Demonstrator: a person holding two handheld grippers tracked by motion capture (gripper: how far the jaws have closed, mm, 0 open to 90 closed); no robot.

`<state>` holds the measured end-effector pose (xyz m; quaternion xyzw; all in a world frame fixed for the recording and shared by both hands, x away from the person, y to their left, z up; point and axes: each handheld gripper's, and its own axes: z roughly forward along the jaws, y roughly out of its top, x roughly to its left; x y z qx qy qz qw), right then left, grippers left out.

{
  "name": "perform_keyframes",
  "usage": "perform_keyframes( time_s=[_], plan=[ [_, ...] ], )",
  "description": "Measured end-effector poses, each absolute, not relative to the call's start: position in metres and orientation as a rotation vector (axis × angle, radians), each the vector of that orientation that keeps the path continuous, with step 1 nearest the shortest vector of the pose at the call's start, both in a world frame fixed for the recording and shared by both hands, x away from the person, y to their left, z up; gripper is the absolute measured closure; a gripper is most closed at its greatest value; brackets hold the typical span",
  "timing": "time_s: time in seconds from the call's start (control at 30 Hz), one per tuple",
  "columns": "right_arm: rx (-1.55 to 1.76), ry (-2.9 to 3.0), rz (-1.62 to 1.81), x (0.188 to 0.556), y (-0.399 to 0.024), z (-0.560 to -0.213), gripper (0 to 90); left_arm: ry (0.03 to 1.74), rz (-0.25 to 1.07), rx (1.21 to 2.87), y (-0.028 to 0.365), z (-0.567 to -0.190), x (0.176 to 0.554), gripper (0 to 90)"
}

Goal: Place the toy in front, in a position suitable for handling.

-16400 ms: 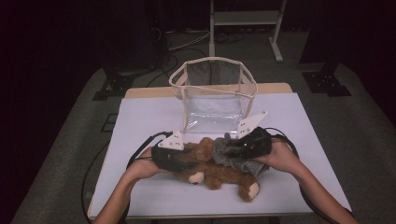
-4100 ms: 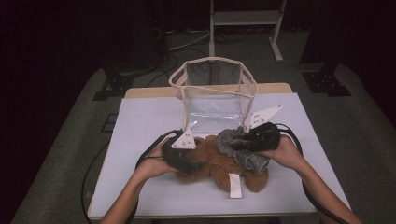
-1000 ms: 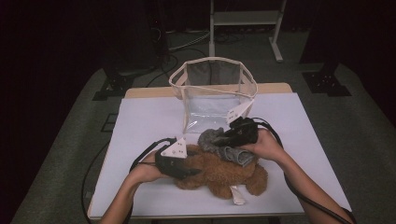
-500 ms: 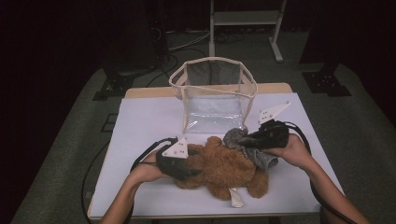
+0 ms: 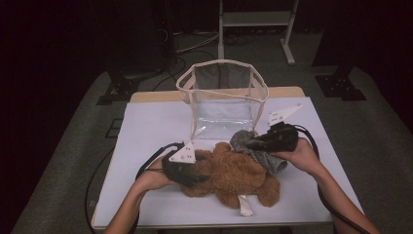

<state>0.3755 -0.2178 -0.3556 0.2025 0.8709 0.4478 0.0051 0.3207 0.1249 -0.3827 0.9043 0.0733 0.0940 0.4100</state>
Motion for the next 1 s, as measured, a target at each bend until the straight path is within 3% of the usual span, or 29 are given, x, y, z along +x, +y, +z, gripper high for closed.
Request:
perform_keyframes(
  time_s=[0.23, 0.57, 0.87, 1.0],
  plan=[
    [0.758, 2.644, 1.540, 0.347, -0.263, -0.378, 75.0, 0.246, 0.242, 2.272, 0.121, -0.382, 0.328, 36.7],
    [0.832, 2.703, 1.454, 0.323, -0.276, -0.410, 75.0, 0.330, 0.237, 2.263, 0.121, -0.381, 0.341, 34.4],
    [0.784, 2.611, 1.507, 0.329, -0.280, -0.380, 75.0, 0.341, 0.238, 2.267, 0.119, -0.379, 0.343, 33.1],
    [0.786, 2.643, 1.492, 0.329, -0.274, -0.390, 75.0, 0.338, 0.234, 2.268, 0.120, -0.379, 0.343, 33.1]
  ],
)
